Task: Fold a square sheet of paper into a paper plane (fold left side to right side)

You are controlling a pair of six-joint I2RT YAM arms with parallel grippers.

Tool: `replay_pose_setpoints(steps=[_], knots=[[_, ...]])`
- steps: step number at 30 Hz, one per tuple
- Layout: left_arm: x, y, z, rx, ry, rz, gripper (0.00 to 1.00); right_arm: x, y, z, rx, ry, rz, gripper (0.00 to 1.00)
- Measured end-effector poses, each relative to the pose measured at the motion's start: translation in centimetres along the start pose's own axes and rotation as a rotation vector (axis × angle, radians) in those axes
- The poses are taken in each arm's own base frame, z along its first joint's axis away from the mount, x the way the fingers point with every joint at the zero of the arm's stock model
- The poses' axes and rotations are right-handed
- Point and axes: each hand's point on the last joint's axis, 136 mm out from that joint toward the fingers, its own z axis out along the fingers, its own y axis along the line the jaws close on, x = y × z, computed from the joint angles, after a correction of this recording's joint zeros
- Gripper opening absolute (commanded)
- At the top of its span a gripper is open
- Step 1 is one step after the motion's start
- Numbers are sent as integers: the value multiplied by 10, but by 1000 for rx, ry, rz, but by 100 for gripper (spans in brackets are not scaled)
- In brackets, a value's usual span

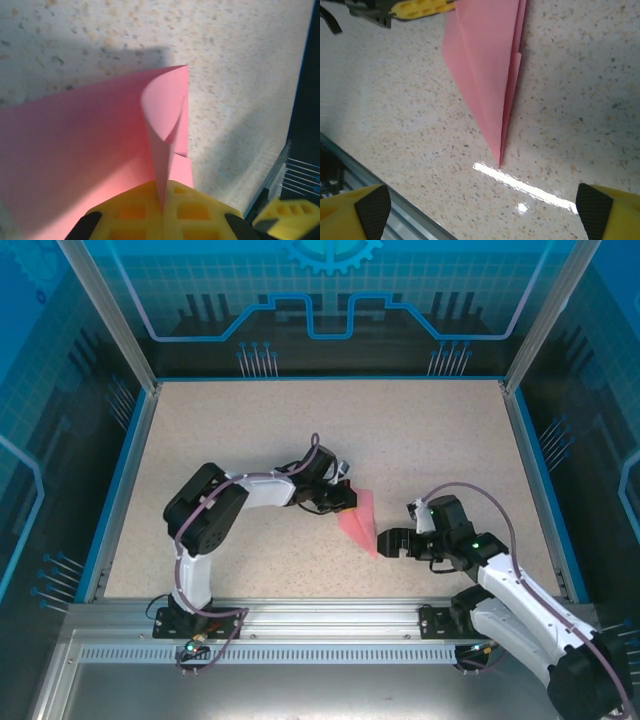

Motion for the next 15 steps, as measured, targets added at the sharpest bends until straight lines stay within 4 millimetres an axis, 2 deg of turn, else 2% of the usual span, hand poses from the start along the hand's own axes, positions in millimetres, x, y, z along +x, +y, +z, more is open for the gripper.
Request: replay_pose_setpoints(steps=[2, 7, 10, 15], knots=[[-1, -15, -17, 27, -27, 27, 1, -7, 3, -2, -71, -30, 43, 99], [-9, -75, -75, 149, -140, 130, 1, -37, 10, -11, -309, -151, 198, 99], [-9, -103, -102, 215, -195, 184, 1, -51, 25, -22, -416, -180, 189, 99], [-3, -126, -124, 297, -221, 217, 2, -64, 52, -37, -542, -188, 127, 99]])
